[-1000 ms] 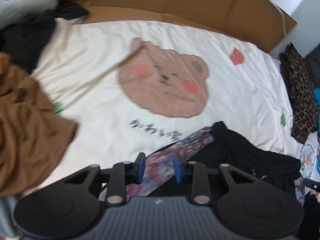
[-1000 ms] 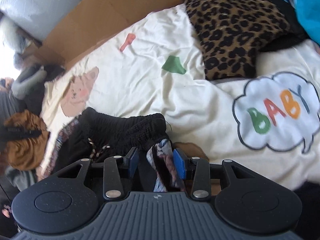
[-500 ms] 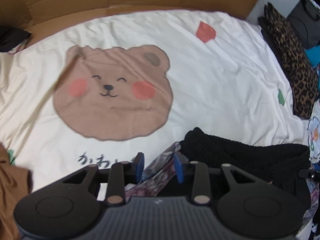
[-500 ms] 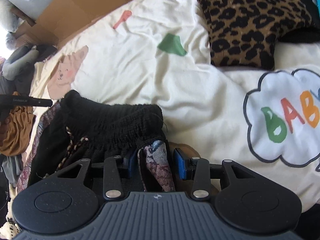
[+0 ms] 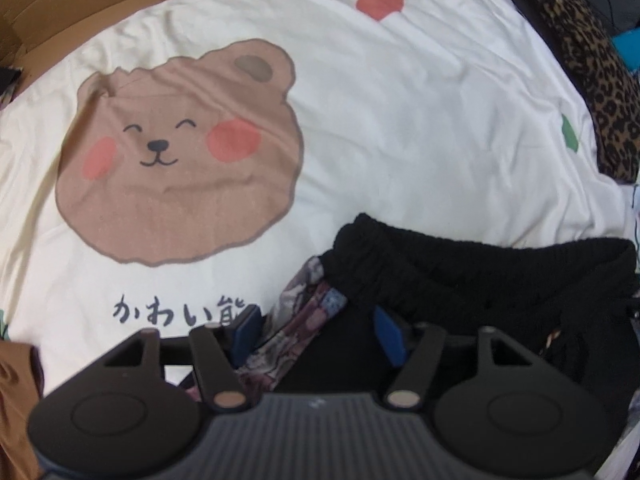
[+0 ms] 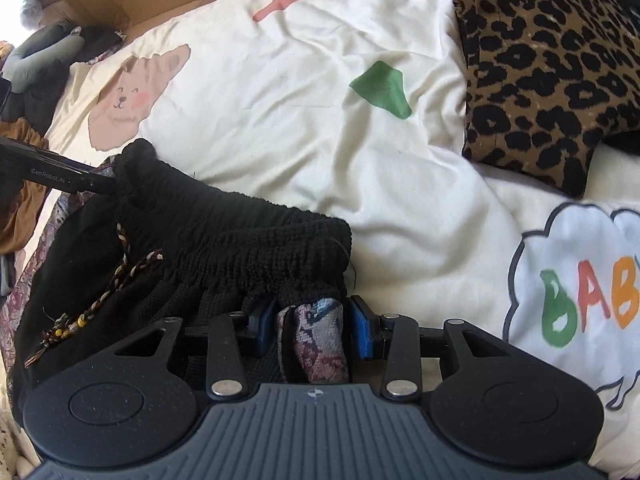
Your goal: Fold clothes
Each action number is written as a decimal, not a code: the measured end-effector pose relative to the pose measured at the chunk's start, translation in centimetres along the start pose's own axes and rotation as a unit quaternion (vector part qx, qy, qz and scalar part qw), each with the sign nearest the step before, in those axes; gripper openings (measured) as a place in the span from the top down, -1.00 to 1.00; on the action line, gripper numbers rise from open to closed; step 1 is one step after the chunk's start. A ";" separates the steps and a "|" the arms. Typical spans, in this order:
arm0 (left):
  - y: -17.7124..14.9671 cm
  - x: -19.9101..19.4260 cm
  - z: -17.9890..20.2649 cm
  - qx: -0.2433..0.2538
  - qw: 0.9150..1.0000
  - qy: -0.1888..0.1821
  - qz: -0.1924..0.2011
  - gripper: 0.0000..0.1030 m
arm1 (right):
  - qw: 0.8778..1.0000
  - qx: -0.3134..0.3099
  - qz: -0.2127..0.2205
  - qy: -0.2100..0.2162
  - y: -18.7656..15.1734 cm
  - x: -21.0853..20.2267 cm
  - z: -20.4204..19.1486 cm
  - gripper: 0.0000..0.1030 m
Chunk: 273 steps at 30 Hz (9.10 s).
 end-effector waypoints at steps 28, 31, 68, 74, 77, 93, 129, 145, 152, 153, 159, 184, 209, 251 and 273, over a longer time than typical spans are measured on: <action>2.3 -8.9 -2.1 -0.029 0.995 -0.042 0.089 0.93 | 0.991 -0.081 0.075 -0.076 6.8 -7.3 -1.1 0.76; 2.6 -9.7 -3.0 -0.045 0.992 -0.048 0.106 0.93 | 0.989 -0.095 0.083 -0.080 8.5 -8.0 -1.8 0.76; 15.7 -7.0 -17.9 -0.156 0.969 0.002 0.189 0.94 | 0.962 -0.237 0.068 -0.116 32.6 2.7 -5.8 0.77; 18.3 -6.9 -18.6 -0.155 0.968 0.018 0.198 0.94 | 0.957 -0.246 0.068 -0.136 35.3 3.9 -6.0 0.77; 19.6 -6.1 -19.3 -0.163 0.967 0.031 0.191 0.94 | 0.957 -0.243 0.066 -0.144 36.8 4.8 -6.1 0.77; 18.3 -3.0 -21.6 -0.217 0.958 0.086 0.168 0.36 | 0.969 -0.179 0.080 -0.148 35.9 6.7 -4.4 0.34; 1.8 -21.6 -9.3 -0.147 0.974 0.022 0.169 0.16 | 0.979 -0.050 0.192 -0.049 16.5 -19.3 -3.5 0.34; -2.4 -27.6 -5.3 -0.117 0.977 0.018 0.179 0.15 | 0.974 -0.056 0.221 -0.004 9.2 -22.5 -5.8 0.28; -3.5 -24.1 -2.5 -0.116 0.977 -0.018 0.176 0.15 | 0.980 -0.030 0.199 0.002 6.4 -20.0 -5.4 0.28; -3.9 -23.4 -2.2 -0.112 0.978 -0.019 0.173 0.15 | 0.980 -0.023 0.199 0.005 6.1 -19.9 -5.4 0.28; -7.0 -18.8 -0.6 -0.096 0.984 -0.034 0.147 0.15 | 0.983 -0.023 0.180 0.009 3.5 -17.7 -5.5 0.22; -15.7 -6.4 4.8 -0.025 0.998 -0.040 0.049 -0.04 | 0.993 0.043 0.098 0.040 -5.8 -10.6 -4.9 0.10; -13.9 -1.1 6.6 0.000 0.997 -0.034 0.072 -0.07 | 0.999 0.030 0.028 0.023 -8.5 -7.7 -4.5 0.10; -7.5 -9.0 -3.2 -0.116 0.983 -0.084 0.116 0.93 | 0.995 0.071 0.062 0.036 -7.3 -8.2 -4.0 0.10; -11.5 -6.1 -2.0 -0.111 0.985 -0.119 0.064 0.92 | 0.965 0.102 0.023 0.242 -2.6 2.9 -16.9 0.10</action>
Point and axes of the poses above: each gripper's, at about its wrist camera, not at the fingertips, and x roughly the way its jaws point, z to its right, y to its top, the point moved 10 cm from there along x, roughly the way its jaws point, and after that the axes turned 11 degrees about -x, right-handed, at the moved point
